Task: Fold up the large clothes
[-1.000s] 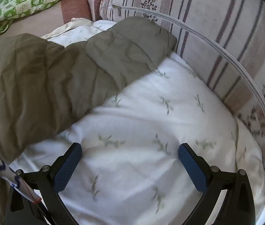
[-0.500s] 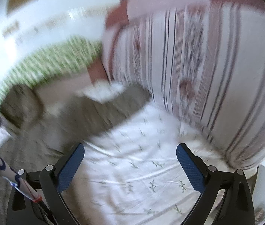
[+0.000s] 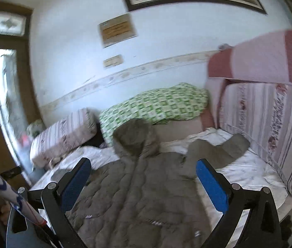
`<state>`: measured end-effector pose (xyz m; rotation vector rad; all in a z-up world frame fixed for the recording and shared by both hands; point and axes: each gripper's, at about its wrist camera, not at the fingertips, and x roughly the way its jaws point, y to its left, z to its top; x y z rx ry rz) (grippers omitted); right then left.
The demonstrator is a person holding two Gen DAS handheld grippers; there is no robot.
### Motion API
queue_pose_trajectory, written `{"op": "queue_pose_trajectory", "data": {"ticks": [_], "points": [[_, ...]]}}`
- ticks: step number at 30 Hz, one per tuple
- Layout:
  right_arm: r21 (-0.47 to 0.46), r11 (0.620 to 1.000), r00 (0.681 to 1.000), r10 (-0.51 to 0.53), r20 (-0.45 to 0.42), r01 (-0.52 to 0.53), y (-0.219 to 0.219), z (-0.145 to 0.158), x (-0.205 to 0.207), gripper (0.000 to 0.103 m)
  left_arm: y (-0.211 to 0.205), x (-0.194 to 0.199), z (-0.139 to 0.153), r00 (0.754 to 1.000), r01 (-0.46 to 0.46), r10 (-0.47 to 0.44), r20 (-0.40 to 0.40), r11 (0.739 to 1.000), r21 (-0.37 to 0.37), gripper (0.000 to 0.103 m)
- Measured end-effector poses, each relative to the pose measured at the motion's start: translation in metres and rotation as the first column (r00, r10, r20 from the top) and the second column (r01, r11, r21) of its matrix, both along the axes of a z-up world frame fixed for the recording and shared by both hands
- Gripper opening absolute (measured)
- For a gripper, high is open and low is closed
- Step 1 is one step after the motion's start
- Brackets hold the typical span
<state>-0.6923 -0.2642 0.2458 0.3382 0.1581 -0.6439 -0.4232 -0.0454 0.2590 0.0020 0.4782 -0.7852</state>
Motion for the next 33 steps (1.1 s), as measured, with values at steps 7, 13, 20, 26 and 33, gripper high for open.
{"op": "queue_pose_trajectory", "data": {"ticks": [7, 13, 20, 26, 33], "points": [[-0.049, 0.992, 0.957, -0.129, -0.261, 0.120, 0.054, -0.057, 0.069, 0.103, -0.047, -0.064, -0.057, 0.995, -0.078, 0.069, 0.071, 0.990, 0.119, 0.103], [-0.066, 0.978, 0.897, -0.209, -0.390, 0.200, 0.054, -0.097, 0.092, 0.103, -0.052, -0.046, -0.113, 0.992, -0.122, 0.129, -0.014, 0.966, 0.228, 0.103], [-0.092, 0.979, 0.875, -0.205, -0.439, 0.183, 0.055, -0.108, 0.103, 0.103, -0.052, -0.043, -0.123, 0.994, -0.101, 0.110, -0.023, 0.963, 0.248, 0.103], [-0.079, 0.982, 0.864, -0.188, -0.467, 0.171, 0.055, -0.116, 0.113, 0.103, -0.054, -0.039, -0.127, 0.993, -0.091, 0.107, -0.046, 0.957, 0.276, 0.103], [-0.075, 0.984, 0.856, -0.177, -0.485, 0.161, 0.053, -0.118, 0.118, 0.103, -0.054, -0.035, -0.131, 0.993, -0.082, 0.103, -0.060, 0.955, 0.285, 0.103]]}}
